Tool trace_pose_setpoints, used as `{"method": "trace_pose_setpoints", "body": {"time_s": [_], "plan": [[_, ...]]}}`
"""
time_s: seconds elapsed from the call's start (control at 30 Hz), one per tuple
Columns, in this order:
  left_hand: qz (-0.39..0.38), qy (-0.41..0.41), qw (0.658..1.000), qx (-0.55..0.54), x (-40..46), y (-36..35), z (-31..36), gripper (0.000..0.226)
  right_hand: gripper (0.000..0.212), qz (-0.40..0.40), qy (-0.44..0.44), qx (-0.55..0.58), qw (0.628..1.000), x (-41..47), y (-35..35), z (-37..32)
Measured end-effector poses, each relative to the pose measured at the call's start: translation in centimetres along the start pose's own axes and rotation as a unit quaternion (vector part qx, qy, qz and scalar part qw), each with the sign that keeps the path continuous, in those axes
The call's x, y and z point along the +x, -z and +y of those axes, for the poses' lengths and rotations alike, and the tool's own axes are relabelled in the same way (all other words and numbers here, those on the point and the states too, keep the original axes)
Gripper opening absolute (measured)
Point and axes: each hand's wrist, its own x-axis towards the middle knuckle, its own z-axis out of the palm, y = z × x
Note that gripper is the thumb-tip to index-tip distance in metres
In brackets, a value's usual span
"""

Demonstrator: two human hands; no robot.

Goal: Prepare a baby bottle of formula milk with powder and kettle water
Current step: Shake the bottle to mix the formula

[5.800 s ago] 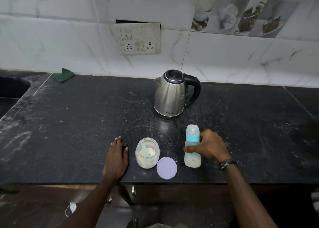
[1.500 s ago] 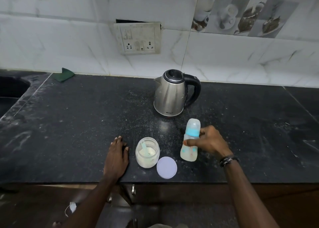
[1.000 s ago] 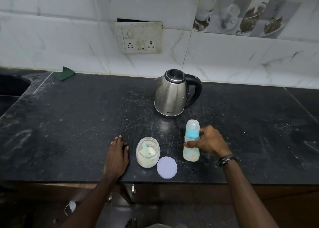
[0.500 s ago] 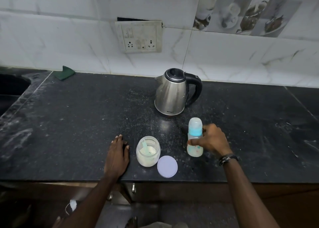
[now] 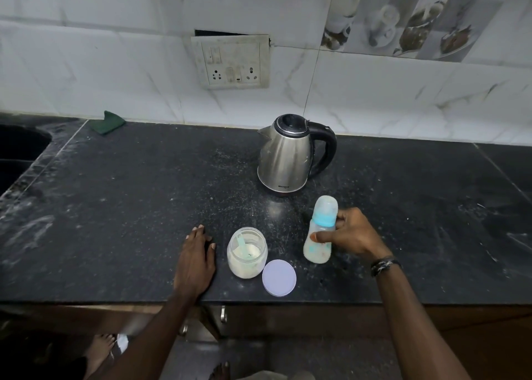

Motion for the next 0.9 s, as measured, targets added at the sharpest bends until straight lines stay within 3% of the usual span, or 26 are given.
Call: {"method": "trace_pose_setpoints", "body": {"time_s": [0.07,0.13,0.27,0.37,0.5,0.6,0.7,0.77,0.83,0.9], "plan": [[0.001,-0.002,1.0,-0.002,0.0,0.1,0.1,0.041,0.04,-0.009,0.004,-0.019,1.0,-0.1,0.0,0.0],[-0.001,-0.004,1.0,-0.005,0.0,0.1,0.1,0.038,0.044,0.033,-0.003,-0.041,0.999,-0.2,0.1,-0.2],[0.001,-0.004,1.0,-0.01,-0.1,0.2,0.1,0.038,0.036,-0.017,0.013,0.005,1.0,-0.2,-0.1,-0.2],[-0.002,-0.001,1.0,-0.01,-0.1,0.3,0.3,0.041,0.043,0.026,-0.004,-0.038,0.999,-0.3,-0.2,-0.3],[-0.002,-0.006,1.0,-0.011,-0.1,0.2,0.2,0.035,0.031,-0.011,0.011,0.009,1.0,-0.2,-0.2,-0.1],[0.0,-0.01,1.0,-0.011,-0.1,0.1,0.1,0.03,0.044,0.058,-0.01,-0.037,0.998,-0.1,0.0,0.0],[0.002,-0.012,1.0,-0.013,-0.1,0.1,0.0,0.029,0.043,0.021,-0.002,0.036,0.999,0.0,0.1,0.2],[0.004,-0.014,1.0,-0.013,-0.1,0.1,0.0,0.028,0.041,0.009,0.009,0.008,1.0,0.1,0.3,0.2],[0.001,-0.008,1.0,-0.011,-0.1,0.1,0.0,0.031,0.048,0.047,-0.008,-0.072,0.996,0.1,0.5,0.3],[-0.001,-0.003,1.0,-0.009,-0.1,0.1,0.1,0.036,0.049,0.041,-0.012,-0.068,0.997,-0.1,0.7,0.3]]}}
